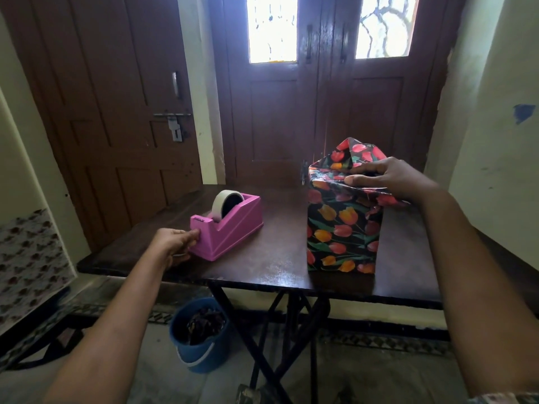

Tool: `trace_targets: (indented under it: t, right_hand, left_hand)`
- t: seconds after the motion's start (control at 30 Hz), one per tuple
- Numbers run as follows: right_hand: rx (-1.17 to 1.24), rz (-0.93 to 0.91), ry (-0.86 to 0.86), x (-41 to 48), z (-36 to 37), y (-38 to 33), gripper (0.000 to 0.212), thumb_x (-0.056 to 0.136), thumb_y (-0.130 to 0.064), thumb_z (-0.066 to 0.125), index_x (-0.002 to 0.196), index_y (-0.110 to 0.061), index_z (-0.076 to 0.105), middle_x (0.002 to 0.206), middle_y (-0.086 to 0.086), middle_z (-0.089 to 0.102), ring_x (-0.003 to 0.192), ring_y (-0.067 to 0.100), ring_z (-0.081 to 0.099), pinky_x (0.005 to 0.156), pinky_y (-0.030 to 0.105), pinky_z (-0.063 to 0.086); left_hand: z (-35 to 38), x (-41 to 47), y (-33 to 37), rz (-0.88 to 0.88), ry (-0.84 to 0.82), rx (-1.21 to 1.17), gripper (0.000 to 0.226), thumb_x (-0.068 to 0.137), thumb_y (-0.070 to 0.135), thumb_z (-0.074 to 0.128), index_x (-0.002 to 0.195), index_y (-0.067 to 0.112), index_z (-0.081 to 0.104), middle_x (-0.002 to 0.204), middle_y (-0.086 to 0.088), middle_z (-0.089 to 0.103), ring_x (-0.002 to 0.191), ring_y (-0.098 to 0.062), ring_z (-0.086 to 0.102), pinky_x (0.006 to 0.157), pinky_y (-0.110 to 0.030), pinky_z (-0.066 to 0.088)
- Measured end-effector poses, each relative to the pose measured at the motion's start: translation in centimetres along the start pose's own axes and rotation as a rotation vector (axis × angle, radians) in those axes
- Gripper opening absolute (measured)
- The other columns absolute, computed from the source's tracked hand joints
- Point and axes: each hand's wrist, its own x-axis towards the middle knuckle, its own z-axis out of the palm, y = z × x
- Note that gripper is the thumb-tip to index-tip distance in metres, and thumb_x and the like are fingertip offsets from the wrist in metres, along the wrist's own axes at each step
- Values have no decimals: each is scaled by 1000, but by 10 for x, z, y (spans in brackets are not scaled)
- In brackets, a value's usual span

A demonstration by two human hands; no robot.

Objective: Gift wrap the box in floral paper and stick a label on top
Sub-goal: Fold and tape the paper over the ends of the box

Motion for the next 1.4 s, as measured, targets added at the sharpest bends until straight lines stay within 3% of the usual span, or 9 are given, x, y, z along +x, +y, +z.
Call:
trace_targets:
  t: [0.17, 0.37, 0.47, 0.57, 0.67, 0.8, 0.9, 1.2, 1.4]
  right_hand:
    - [5, 3, -26, -4, 0, -4, 99, 39, -84, 59, 120, -28, 62, 130, 9, 53, 104, 21, 52, 71, 27, 45]
    - [31, 2, -34, -3, 0, -6, 69, 57, -63, 61, 118, -29, 63, 129, 10, 54, 103, 21, 54, 69, 25, 45]
    - [31, -4, -56, -5, -2, -9, 46, 65, -56, 64, 107, -37, 62, 125, 7, 56, 103, 21, 56, 71, 25, 45]
    - [33, -38, -2, -8, -3, -9, 55, 70, -45, 72, 121, -31, 55, 117, 0, 61, 106, 15, 58, 80, 22, 45]
    - [37, -45, 11, -6, -5, -8, 87, 69, -42, 76, 141, -24, 32, 114, -4, 62, 109, 12, 58, 99, 26, 43]
    - [77, -40, 27, -3, -5, -6, 93, 63, -47, 79, 140, -24, 33, 117, -9, 60, 105, 4, 58, 95, 19, 45]
    - [85, -35, 4, -7, -5, -9, 80, 72, -41, 76, 135, -31, 28, 116, -9, 57, 97, -2, 55, 82, 5, 42]
    - [17, 32, -7, 0, -6, -9, 99, 71, -53, 70, 146, -21, 14, 139, 1, 46, 122, 17, 46, 91, 25, 38]
    - [-10, 35, 18, 1, -4, -6, 97, 68, -57, 71, 143, -23, 20, 134, -2, 51, 119, 17, 49, 92, 28, 40]
  left_hand:
    - [-3, 4, 8, 157, 240, 492, 18, 85, 27, 66, 83, 9, 65, 83, -9, 65, 71, -20, 57, 57, -30, 44]
    - [-14, -26, 20, 257, 379, 580, 19, 87, 33, 63, 90, 15, 68, 87, -5, 63, 81, -21, 56, 69, -33, 44]
    - [2, -49, 63, 427, 140, 223, 20, 88, 30, 62, 84, 11, 66, 80, -5, 65, 74, -20, 58, 66, -31, 44]
    - [44, -66, 110, 444, -224, -96, 14, 85, 26, 65, 80, 12, 66, 55, 8, 56, 56, -10, 43, 59, -23, 38]
    - [99, -76, 149, 542, -427, -115, 16, 83, 27, 67, 74, 13, 66, 49, 10, 47, 45, -4, 36, 51, -17, 35]
    - [164, -72, 180, 628, -652, 100, 25, 83, 29, 68, 72, 6, 65, 56, 1, 45, 48, -7, 36, 46, -18, 28]
    - [184, -63, 190, 589, -720, 340, 23, 83, 26, 69, 67, 10, 64, 52, 4, 51, 42, -4, 42, 41, -14, 35]
    - [212, -47, 212, 577, -751, 695, 25, 78, 36, 72, 62, 17, 67, 61, 2, 58, 55, -12, 49, 59, -26, 40]
    - [226, -48, 217, 602, -736, 870, 28, 82, 31, 69, 57, 20, 66, 45, 12, 54, 51, -10, 44, 51, -22, 34]
